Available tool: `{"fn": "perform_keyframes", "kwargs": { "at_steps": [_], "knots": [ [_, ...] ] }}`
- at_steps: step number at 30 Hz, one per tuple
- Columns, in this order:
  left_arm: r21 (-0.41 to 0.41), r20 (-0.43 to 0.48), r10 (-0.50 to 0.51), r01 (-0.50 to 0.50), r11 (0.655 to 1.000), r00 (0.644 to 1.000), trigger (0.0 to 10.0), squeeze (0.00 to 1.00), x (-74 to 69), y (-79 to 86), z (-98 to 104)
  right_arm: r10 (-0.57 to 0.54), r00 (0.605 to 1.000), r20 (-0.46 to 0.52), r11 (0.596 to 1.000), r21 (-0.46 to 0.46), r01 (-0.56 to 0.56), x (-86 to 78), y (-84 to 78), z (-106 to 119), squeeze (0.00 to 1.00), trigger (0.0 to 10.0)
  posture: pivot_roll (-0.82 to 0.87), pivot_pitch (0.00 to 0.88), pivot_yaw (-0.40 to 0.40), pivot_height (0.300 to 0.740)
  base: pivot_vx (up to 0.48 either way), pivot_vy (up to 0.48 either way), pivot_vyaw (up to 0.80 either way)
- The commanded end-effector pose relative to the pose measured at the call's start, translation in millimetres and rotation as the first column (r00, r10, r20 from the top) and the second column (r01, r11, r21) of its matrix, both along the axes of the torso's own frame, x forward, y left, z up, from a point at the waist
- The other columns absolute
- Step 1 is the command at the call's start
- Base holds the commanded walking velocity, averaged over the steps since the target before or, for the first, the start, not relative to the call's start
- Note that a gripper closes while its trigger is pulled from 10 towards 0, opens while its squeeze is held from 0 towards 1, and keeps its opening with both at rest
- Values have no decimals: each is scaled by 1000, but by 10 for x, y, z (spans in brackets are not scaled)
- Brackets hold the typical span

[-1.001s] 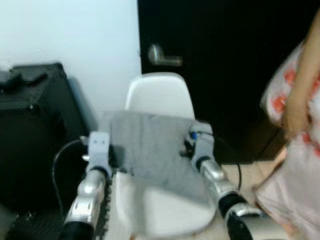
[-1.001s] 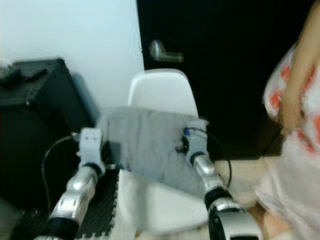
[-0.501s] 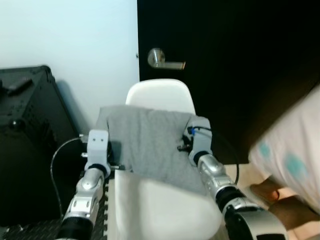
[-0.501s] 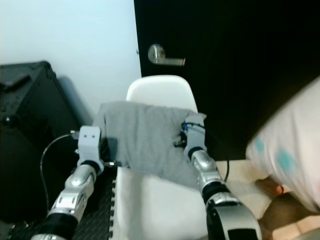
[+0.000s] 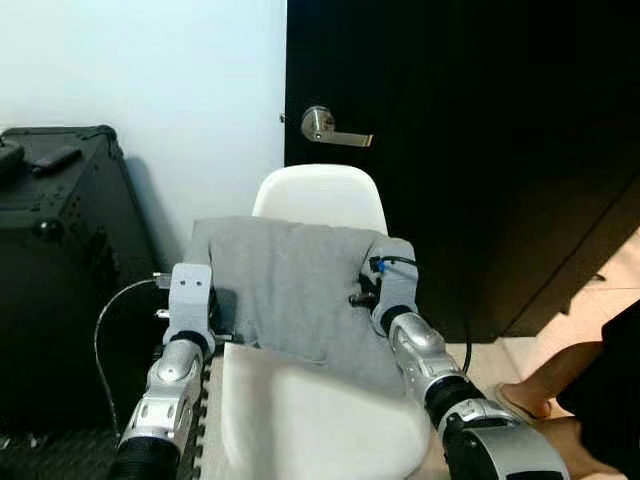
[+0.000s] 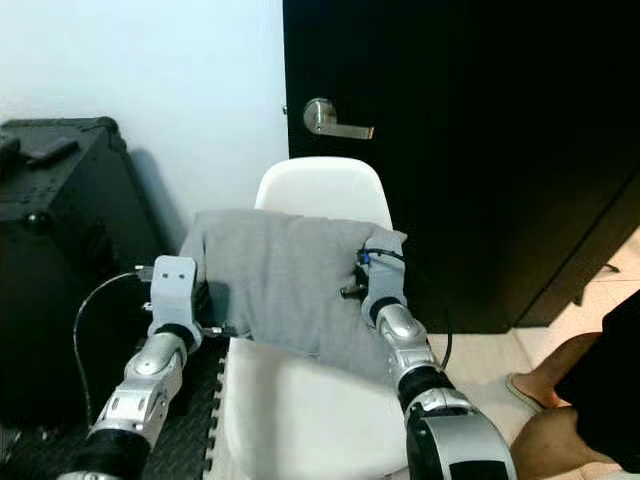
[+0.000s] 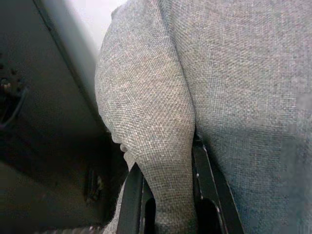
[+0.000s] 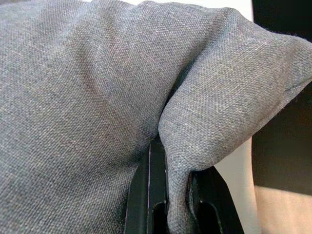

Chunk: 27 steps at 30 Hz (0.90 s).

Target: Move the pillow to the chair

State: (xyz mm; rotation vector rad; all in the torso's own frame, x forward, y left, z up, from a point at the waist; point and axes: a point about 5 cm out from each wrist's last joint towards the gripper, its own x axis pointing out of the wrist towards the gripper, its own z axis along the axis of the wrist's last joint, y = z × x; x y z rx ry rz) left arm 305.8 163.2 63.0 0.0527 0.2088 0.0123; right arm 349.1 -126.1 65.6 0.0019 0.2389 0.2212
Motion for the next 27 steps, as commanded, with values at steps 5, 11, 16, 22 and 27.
{"fn": "perform_keyframes", "kwargs": {
  "at_steps": [5,11,16,22,27],
  "knots": [
    [-3,55,-20,20,1000,998,10000,0,69,-77,112,45,998,34,999,23,-46,36,103,83,0,10000,49,0,-30,740,0,0,0],
    [3,51,4,-5,1000,999,10000,0,61,-32,113,86,996,17,996,27,-86,47,193,95,0,10000,65,0,-50,740,0,0,0],
    [14,33,-10,10,1000,999,10000,0,40,-36,78,88,996,12,996,32,-88,45,176,89,0,10000,60,0,-61,720,0,0,0],
    [12,28,-18,18,1000,999,10000,0,29,-77,59,83,997,10,996,31,-83,36,142,74,0,10000,54,0,-61,695,0,0,0],
    [10,24,-25,25,1000,999,10000,0,20,-113,46,84,996,2,996,29,-84,26,123,55,0,10000,52,0,-61,675,0,0,0]
  ]
}}
